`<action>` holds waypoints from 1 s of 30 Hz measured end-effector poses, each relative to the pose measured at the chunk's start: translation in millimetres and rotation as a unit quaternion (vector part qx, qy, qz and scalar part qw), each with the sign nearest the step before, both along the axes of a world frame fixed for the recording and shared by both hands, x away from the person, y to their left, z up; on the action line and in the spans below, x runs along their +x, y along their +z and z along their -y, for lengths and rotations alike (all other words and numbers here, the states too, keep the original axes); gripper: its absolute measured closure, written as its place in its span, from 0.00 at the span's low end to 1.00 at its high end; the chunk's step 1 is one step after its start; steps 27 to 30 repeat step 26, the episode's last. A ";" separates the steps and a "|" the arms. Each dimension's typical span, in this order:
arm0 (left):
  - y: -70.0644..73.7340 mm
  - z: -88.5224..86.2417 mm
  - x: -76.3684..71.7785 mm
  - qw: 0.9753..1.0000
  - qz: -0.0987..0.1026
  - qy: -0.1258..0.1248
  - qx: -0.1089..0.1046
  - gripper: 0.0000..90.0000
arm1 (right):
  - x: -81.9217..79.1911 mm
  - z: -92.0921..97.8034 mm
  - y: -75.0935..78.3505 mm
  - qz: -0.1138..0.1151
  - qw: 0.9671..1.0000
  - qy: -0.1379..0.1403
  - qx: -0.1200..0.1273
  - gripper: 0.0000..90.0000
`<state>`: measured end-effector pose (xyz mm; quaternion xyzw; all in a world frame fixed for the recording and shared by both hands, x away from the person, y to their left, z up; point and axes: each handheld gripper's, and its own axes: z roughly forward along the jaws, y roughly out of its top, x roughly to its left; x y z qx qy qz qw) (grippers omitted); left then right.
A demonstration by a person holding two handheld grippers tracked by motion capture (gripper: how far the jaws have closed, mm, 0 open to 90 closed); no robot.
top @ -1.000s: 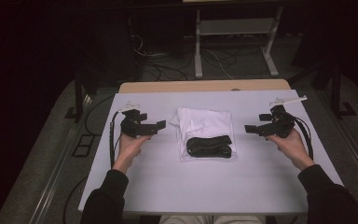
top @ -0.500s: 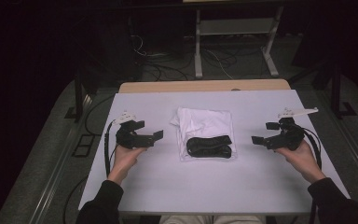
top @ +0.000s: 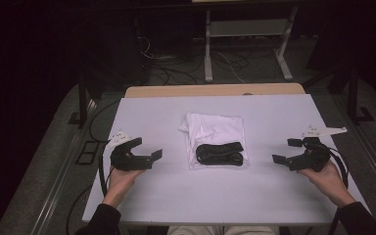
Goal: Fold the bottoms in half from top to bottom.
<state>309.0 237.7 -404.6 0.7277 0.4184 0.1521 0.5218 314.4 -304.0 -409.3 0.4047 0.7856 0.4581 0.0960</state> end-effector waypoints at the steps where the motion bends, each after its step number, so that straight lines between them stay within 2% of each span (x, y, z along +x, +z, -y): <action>1: -0.9 -1.5 -2.1 1.000 0.001 0.001 0.000 0.00 | -1.6 1.7 -0.8 0.000 1.000 -0.002 0.000 0.00; 7: -7.4 -9.7 -14.2 1.000 0.006 0.007 0.002 0.00 | -11.9 10.8 -7.5 -0.002 1.000 -0.014 0.005 0.00; 13: -11.3 -17.6 -22.9 1.000 0.012 0.015 0.008 0.00 | -21.3 16.5 -17.0 -0.003 1.000 -0.027 -0.004 0.00; 18: -15.4 -20.0 -29.2 1.000 0.011 0.015 0.007 0.00 | -30.0 20.7 -21.9 0.007 0.999 -0.037 -0.007 0.00; 25: -16.8 -19.9 -29.4 1.000 0.008 0.001 0.012 0.00 | -35.3 26.4 -21.3 0.015 0.999 -0.043 0.004 0.00; 30: -16.9 -19.7 -29.3 1.000 0.008 0.001 0.013 0.00 | -35.3 27.4 -22.4 0.013 0.999 -0.043 0.005 0.00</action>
